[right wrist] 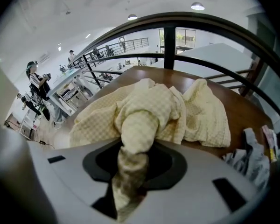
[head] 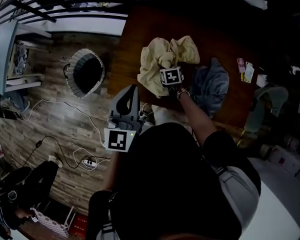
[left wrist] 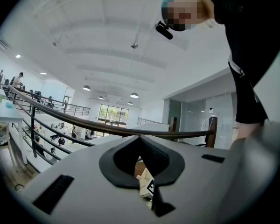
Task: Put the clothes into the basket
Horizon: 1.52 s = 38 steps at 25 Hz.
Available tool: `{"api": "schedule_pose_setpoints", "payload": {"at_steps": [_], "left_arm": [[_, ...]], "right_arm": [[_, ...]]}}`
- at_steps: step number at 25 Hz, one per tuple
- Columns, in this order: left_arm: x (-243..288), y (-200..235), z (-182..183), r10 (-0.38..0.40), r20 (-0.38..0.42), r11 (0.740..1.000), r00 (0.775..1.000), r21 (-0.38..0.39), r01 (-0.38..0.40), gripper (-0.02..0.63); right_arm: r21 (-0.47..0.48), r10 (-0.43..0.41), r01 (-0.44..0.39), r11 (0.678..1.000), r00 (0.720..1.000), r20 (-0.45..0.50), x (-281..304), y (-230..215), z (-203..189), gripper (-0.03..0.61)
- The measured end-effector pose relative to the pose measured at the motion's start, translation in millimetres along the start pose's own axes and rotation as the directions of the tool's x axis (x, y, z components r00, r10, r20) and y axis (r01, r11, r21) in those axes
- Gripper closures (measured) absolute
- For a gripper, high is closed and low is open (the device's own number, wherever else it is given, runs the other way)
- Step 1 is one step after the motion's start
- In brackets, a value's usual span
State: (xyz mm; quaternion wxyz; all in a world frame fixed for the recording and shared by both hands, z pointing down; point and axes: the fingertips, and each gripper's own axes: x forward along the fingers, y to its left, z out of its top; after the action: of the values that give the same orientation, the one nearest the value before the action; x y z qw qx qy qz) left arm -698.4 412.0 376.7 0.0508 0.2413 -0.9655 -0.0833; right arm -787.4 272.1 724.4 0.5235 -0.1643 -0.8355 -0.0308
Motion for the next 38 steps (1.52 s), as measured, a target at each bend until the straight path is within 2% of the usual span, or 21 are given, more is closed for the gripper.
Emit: {"api": "schedule_pose_setpoints", "payload": {"at_steps": [9, 18, 26, 31, 38], "left_arm": [[-47, -21, 2, -0.042, 0.037, 0.999, 0.998, -0.009, 0.042, 0.601], [-99, -41, 3, -0.079, 0.066, 0.997, 0.995, -0.012, 0.080, 0.601], [-132, -60, 2, -0.128, 0.092, 0.991, 0.987, -0.011, 0.130, 0.601], [-144, -73, 2, -0.177, 0.092, 0.984, 0.980, -0.010, 0.179, 0.601], [-141, -99, 0, -0.297, 0.084, 0.954, 0.951, -0.006, 0.298, 0.601]], "right_arm": [[-0.043, 0.017, -0.010, 0.999, 0.988, 0.154, -68, 30, -6, 0.436], [-0.050, 0.029, -0.012, 0.999, 0.941, 0.336, -153, 62, -2, 0.434], [-0.044, 0.018, 0.005, 0.999, 0.867, 0.498, -233, 82, 1, 0.434], [-0.025, -0.008, 0.029, 0.999, 0.797, 0.604, -292, 90, 0, 0.434], [0.022, -0.085, 0.096, 0.995, 0.716, 0.693, -361, 89, -21, 0.433]]}}
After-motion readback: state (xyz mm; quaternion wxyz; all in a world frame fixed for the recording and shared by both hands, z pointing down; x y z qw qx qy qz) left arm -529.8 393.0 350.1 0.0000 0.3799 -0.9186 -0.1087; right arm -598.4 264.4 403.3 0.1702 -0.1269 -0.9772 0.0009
